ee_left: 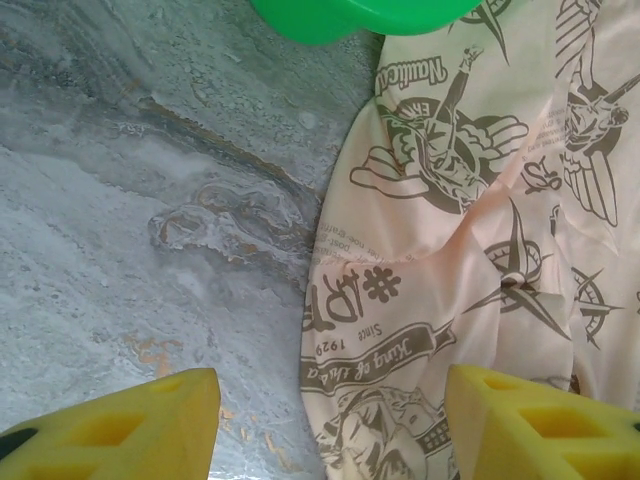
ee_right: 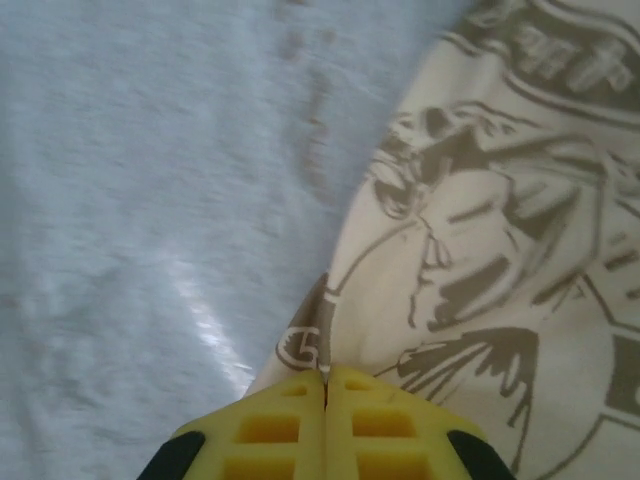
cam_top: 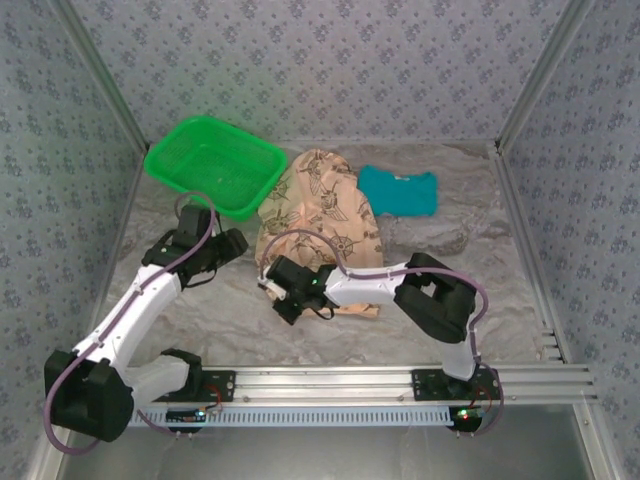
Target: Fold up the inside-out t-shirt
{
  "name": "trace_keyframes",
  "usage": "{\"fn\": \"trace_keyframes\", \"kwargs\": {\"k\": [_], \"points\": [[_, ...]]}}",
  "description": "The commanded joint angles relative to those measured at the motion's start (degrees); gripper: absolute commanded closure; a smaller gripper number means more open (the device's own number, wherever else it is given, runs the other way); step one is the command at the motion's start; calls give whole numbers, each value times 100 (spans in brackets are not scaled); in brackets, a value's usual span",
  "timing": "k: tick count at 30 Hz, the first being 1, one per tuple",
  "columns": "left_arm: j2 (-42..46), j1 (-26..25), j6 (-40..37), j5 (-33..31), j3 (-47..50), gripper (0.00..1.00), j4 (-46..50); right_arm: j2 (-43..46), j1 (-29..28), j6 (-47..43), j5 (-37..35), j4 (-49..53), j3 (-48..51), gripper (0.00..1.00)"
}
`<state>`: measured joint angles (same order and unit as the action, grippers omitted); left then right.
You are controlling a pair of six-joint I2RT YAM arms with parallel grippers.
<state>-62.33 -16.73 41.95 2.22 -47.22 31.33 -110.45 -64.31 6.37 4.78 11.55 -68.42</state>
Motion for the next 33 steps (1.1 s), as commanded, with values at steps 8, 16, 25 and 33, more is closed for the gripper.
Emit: {"fn": "trace_keyframes", "kwargs": {"k": [8,16,25,33], "points": [[-280,126,-82,1751,110,36,-477,55,-393,-566,2744,460,-295,62],[-680,-559,-614,1719,-142,36,-308,1968,998,725,2044,-432,1343,51],[-2106,-1340,-383,2113,-332,30,-461,1768,2294,1257,1585,519,1260,54],[-2850,-1643,-755,1211,-754,39,147,1054,1870,1380,265,960,701,59]]}}
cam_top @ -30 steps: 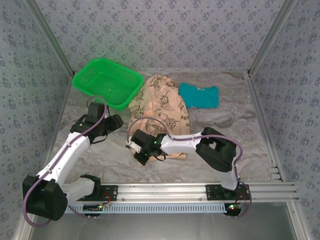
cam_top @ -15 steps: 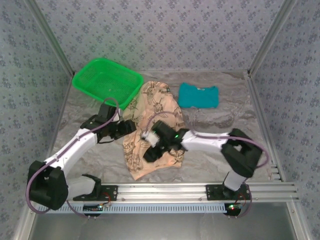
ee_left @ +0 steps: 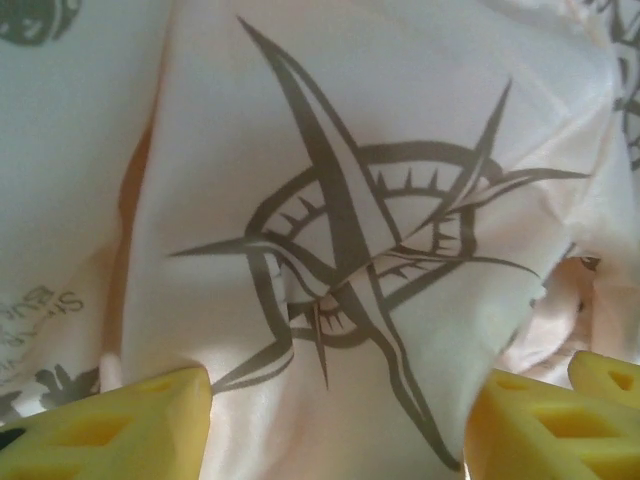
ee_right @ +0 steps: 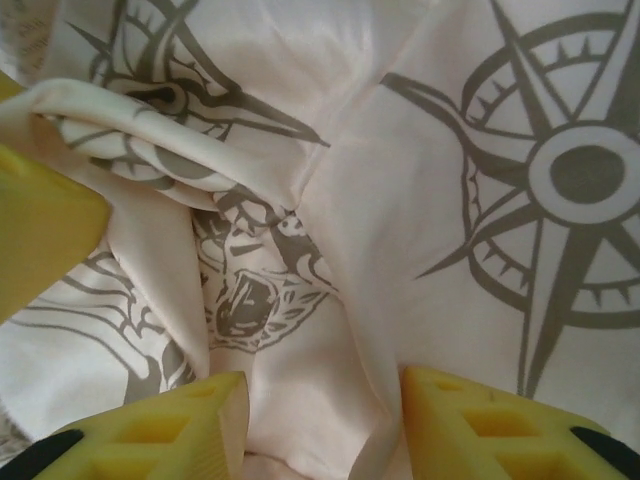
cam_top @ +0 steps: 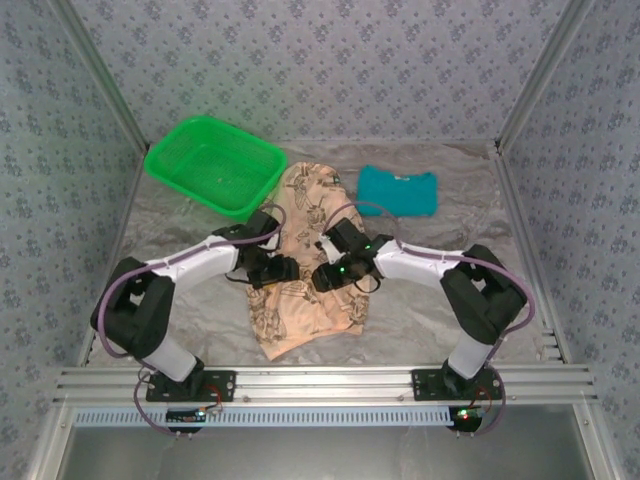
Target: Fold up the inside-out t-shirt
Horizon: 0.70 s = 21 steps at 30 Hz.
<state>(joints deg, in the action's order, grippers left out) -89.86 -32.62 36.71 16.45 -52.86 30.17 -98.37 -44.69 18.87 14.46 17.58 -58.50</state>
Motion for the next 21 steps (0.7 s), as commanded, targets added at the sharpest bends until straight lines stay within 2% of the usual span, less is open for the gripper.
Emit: {"fn": "trace_keyframes", "kwargs": {"k": [1,4,5,7,9,12,13,15,17,21], "points": [[-146,-51,-420,21,-177,42,153,-219,-118,155,-1049,463,-353,65],[-398,-54,-1018,826,-333,44,261,-199,-89,426,-2019,824,-520,88],[-494,-75,-1174,831,-418,49,454,-162,-67,472,-2338,965,-568,92],[-609,-145,-1506,889,-476,54,664,-155,43,553,-2649,1164,-613,95],[-595,-229,-1661,847,-402,59,639,-201,227,659,-2690,1218,-617,95],[-548,-234,-1849,892,-246,75,551,-265,511,827,-2480,1230,-637,79],[-537,-219,-1882,869,-232,75,564,-234,529,746,-2369,1230,-645,74],[-442,-210,-1939,958,-251,67,569,-45,409,587,-2369,1284,-634,66],[-196,-218,-1983,1052,-298,49,510,276,226,475,-2322,1362,-597,61],[297,-218,-2146,974,-512,27,315,915,-104,459,-1956,1395,-364,58]]}}
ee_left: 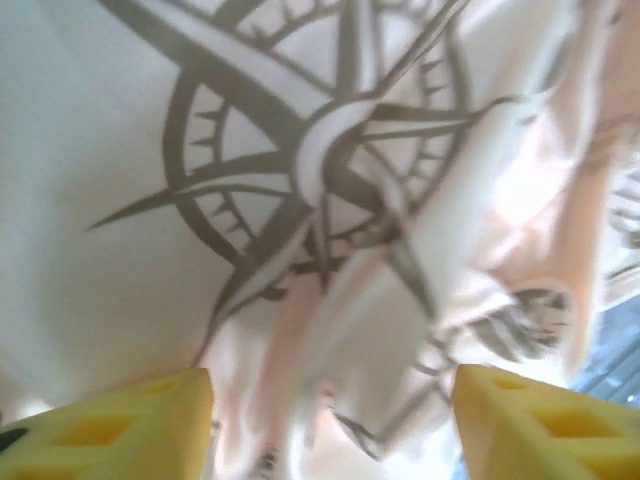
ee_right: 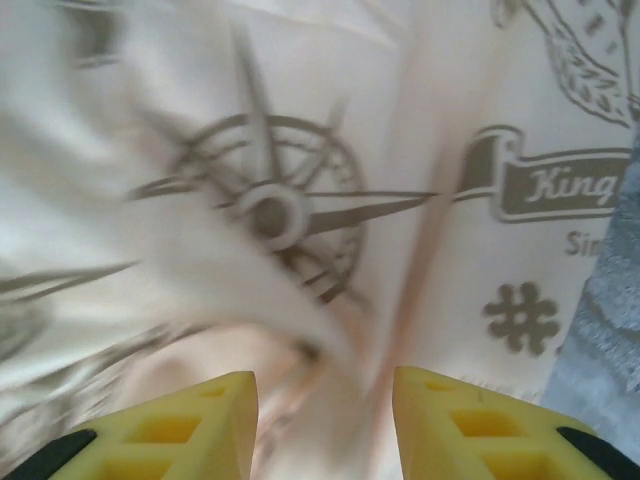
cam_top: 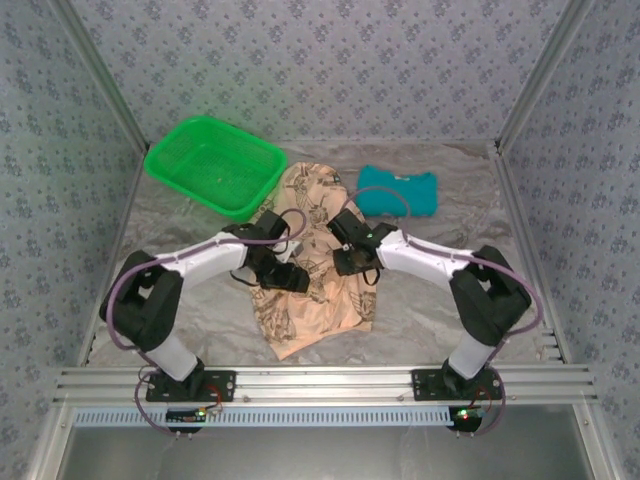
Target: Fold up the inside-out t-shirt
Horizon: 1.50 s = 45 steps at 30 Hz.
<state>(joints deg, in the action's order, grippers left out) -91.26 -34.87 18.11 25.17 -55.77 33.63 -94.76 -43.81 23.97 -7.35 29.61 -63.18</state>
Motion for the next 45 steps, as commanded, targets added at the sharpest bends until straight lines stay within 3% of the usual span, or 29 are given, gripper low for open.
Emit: {"fn": "trace_keyframes", "kwargs": {"k": [1,5,7,10,15,18,21,22,25,30,34,37,40,45], "points": [[462,-2,-367,39,-299,25,-66,670,-236,51,432,116,197,58],[126,-15,-570,-242,-520,26,-233,663,-172,383,1473,-710,641,65],[-122,3,-695,-258,-660,30,-215,521,-115,506,1667,-972,721,70],[-392,-4,-786,-171,-812,34,-118,275,-97,467,1870,-1338,740,68],[-436,-44,-604,-131,-509,35,-454,-316,-247,354,1840,-1733,604,63],[-503,-39,-462,-258,-394,37,-594,-596,-328,251,1557,-1915,616,71],[-686,-37,-397,-408,-408,50,-679,-560,-302,143,1602,-2148,690,97],[-731,-42,-383,-471,-447,55,-660,-486,-288,71,1680,-2186,715,100],[-797,23,-343,-688,-637,81,-468,-46,-221,-217,2180,-2387,983,100],[-594,528,109,-698,-524,100,-367,1014,-13,-760,3194,-2925,1910,100],[-599,753,200,-714,-257,100,-570,1904,495,-415,3988,-3971,3103,100],[-761,780,104,-695,-82,100,-697,2460,840,-261,3508,-3980,3732,100],[-875,772,99,-421,19,86,-897,2433,1154,-473,2838,-3104,3785,100],[-503,498,-63,-203,-176,68,-603,2376,1036,-889,2970,-2382,3432,95]]}}
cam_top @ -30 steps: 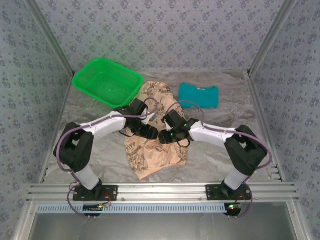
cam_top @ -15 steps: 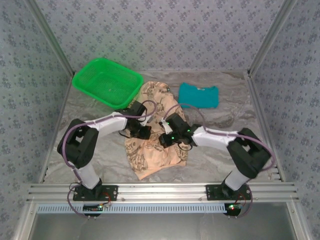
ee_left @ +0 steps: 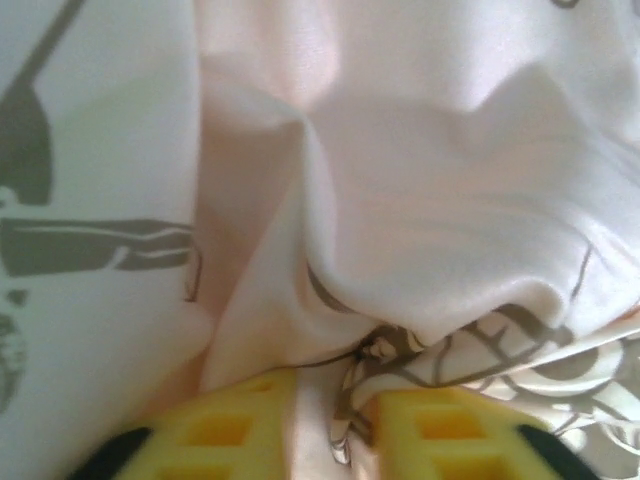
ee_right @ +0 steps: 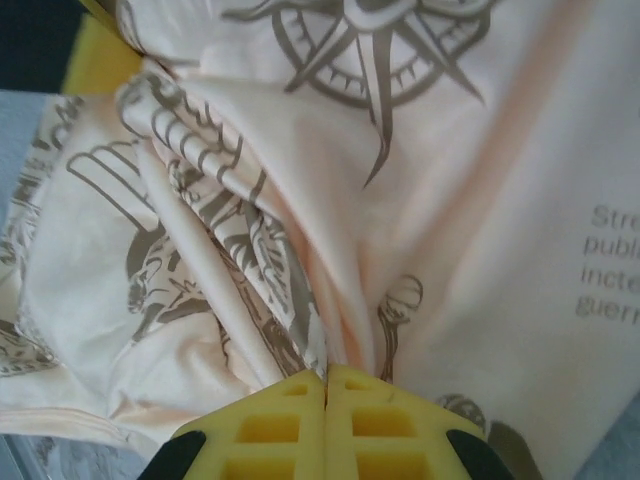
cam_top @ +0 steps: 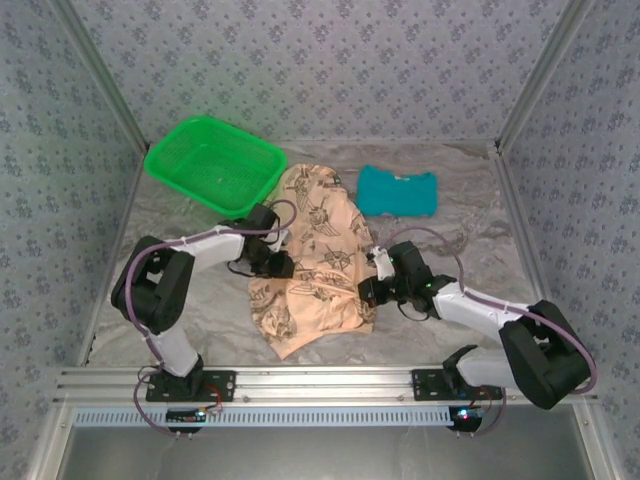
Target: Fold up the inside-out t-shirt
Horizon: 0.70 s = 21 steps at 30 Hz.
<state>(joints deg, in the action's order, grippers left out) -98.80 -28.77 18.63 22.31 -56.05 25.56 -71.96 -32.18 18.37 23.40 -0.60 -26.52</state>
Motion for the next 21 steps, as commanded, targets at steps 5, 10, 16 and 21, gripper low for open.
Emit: {"fn": "trace_keyframes", "kwargs": {"k": [5,10,16,21], "points": [[1031,-690,-300,29,-334,52,764,709,-842,-1497,-888,1805,-986,75],[872,-970,-466,-100,-560,49,572,373,-896,-1787,-865,1485,-1393,71],[283,-963,-503,-157,-621,47,81,-799,-971,-1710,-675,1075,-1737,60],[-157,-990,-431,-56,-801,44,-109,-1266,-908,-1734,-918,579,-1711,60]]}}
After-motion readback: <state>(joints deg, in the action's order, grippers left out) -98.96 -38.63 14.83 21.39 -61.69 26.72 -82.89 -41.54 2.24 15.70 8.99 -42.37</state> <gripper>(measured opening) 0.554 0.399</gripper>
